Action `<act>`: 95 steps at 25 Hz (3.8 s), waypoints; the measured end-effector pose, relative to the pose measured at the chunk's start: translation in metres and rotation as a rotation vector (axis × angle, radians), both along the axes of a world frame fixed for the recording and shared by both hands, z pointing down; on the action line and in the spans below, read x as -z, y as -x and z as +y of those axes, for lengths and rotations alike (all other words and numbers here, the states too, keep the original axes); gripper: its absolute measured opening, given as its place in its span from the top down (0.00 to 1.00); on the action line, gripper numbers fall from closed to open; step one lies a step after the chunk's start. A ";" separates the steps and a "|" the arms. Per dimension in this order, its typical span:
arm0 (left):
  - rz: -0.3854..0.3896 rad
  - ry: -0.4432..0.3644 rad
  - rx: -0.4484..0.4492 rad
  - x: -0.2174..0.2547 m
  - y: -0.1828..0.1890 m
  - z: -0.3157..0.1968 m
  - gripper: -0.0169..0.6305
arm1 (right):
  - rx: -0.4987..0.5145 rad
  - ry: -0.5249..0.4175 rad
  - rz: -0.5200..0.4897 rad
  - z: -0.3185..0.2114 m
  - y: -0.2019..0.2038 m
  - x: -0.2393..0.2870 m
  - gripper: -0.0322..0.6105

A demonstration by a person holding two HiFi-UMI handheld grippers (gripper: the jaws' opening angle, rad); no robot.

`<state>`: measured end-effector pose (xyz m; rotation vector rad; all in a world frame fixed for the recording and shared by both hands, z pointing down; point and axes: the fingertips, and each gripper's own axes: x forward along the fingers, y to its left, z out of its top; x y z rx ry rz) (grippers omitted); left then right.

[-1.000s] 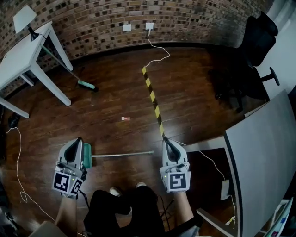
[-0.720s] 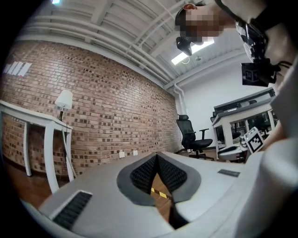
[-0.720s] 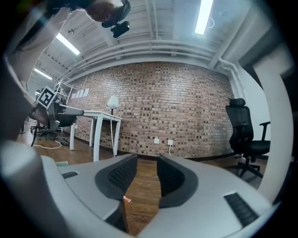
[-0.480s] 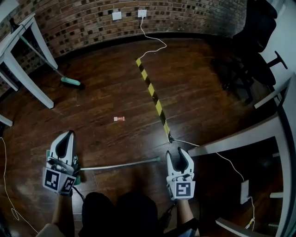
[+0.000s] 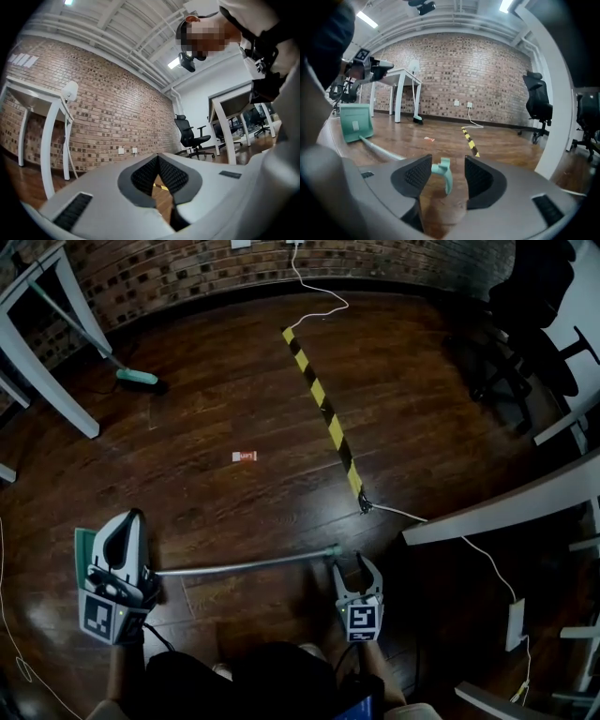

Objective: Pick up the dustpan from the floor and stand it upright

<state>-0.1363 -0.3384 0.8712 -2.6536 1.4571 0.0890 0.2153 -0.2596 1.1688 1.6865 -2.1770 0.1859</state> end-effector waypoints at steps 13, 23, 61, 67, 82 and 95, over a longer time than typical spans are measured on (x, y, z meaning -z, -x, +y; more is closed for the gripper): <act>-0.068 -0.020 0.073 0.010 0.042 0.040 0.96 | -0.090 0.167 0.076 -0.030 0.001 -0.096 0.68; -0.053 -0.033 0.035 0.016 0.029 0.045 0.96 | -0.140 0.167 0.097 -0.045 0.001 -0.076 0.86; -0.109 0.046 0.170 0.321 0.057 0.066 0.96 | -0.234 0.071 0.279 -0.061 0.062 0.417 0.74; -0.038 0.128 0.199 0.364 0.067 0.069 0.96 | -0.121 0.177 0.485 -0.029 0.087 0.446 0.73; -0.003 0.158 0.186 0.496 0.104 0.093 0.96 | 0.162 0.343 0.535 0.012 0.211 0.494 0.59; -0.008 0.123 0.171 0.537 0.115 0.103 0.96 | 0.113 0.116 0.262 -0.030 0.245 0.625 0.84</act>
